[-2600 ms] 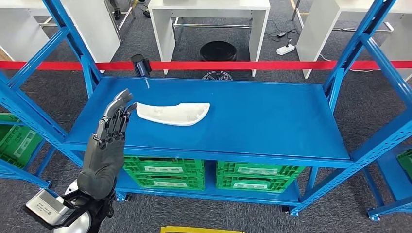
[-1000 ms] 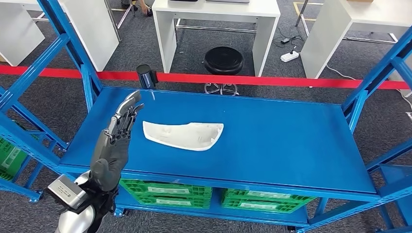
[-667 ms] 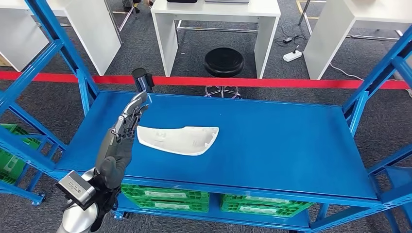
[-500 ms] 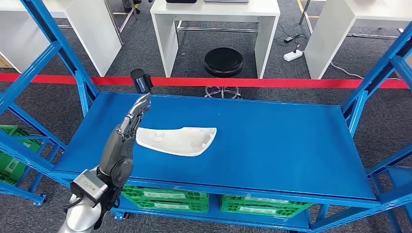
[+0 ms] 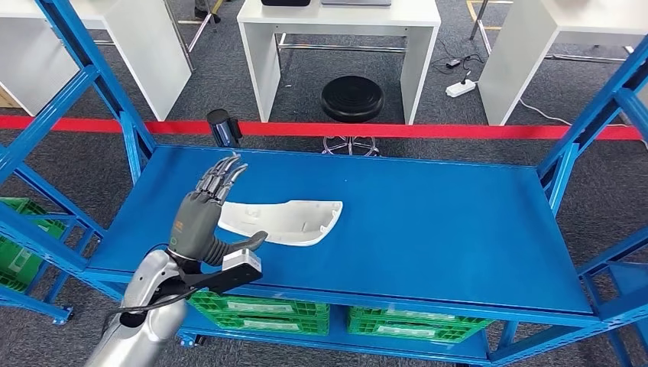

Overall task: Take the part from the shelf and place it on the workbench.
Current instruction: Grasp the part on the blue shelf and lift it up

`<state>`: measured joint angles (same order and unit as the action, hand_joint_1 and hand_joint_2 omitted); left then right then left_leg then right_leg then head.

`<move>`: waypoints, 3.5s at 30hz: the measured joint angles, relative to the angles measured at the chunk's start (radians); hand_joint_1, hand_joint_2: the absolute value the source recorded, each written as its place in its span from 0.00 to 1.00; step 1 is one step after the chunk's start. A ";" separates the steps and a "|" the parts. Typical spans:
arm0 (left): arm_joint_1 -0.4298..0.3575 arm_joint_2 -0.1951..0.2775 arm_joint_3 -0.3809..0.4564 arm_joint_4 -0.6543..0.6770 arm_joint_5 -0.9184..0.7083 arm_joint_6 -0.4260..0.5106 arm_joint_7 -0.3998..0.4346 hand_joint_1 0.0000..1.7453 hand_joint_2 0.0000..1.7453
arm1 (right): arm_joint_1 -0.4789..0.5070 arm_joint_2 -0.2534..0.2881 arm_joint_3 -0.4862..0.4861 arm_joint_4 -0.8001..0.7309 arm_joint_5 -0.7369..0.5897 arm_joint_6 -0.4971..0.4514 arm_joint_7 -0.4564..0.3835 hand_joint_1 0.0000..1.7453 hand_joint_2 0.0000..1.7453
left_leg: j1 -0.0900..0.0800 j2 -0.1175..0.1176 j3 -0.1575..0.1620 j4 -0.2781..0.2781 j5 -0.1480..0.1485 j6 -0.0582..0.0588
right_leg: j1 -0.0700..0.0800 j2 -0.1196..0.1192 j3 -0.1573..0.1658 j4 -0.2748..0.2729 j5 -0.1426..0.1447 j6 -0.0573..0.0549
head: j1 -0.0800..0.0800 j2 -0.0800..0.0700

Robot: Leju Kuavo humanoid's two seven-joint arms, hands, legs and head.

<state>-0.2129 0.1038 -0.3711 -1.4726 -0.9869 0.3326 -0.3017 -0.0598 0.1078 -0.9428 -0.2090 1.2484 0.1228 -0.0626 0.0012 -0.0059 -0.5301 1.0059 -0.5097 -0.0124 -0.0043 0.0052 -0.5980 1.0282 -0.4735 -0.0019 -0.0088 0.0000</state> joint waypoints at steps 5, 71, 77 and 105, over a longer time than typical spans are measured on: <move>-0.044 0.006 -0.018 0.129 -0.049 0.015 0.004 0.00 1.00 | 0.000 0.000 0.000 0.000 -0.001 0.000 0.000 0.00 0.00 | -0.001 0.000 0.000 0.000 0.000 0.000 | 0.000 0.000 0.000 -0.001 0.000 0.000 | 0.000 0.000; -0.259 -0.047 -0.109 0.656 -0.018 -0.098 0.004 1.00 1.00 | 0.003 -0.001 -0.009 0.000 -0.009 0.000 -0.002 0.00 0.00 | -0.001 0.000 0.001 0.000 0.000 0.001 | -0.001 0.000 0.002 -0.001 0.000 0.001 | 0.000 0.000; -0.262 -0.047 -0.109 0.668 -0.028 -0.060 -0.007 1.00 1.00 | 0.003 -0.001 -0.009 0.000 -0.009 0.000 -0.005 0.00 0.00 | -0.001 0.000 0.002 0.000 0.000 0.001 | -0.001 0.000 0.003 -0.001 0.000 0.000 | 0.000 0.000; 0.057 -0.121 -0.050 -0.302 1.086 -0.718 -0.400 1.00 1.00 | 0.001 -0.004 -0.021 0.000 0.028 0.000 -0.016 0.00 0.00 | -0.001 0.000 0.002 0.000 -0.003 0.003 | -0.001 0.000 0.005 -0.003 -0.001 0.002 | 0.000 0.000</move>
<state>-0.1560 -0.0174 -0.4211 -1.7746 0.0995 -0.3853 -0.7013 -0.0587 0.1041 -0.9640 -0.2090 1.2761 0.1228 -0.0786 0.0005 -0.0056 -0.5284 1.0063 -0.5126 -0.0098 -0.0054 0.0052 -0.5931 1.0255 -0.4744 0.0001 -0.0087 0.0000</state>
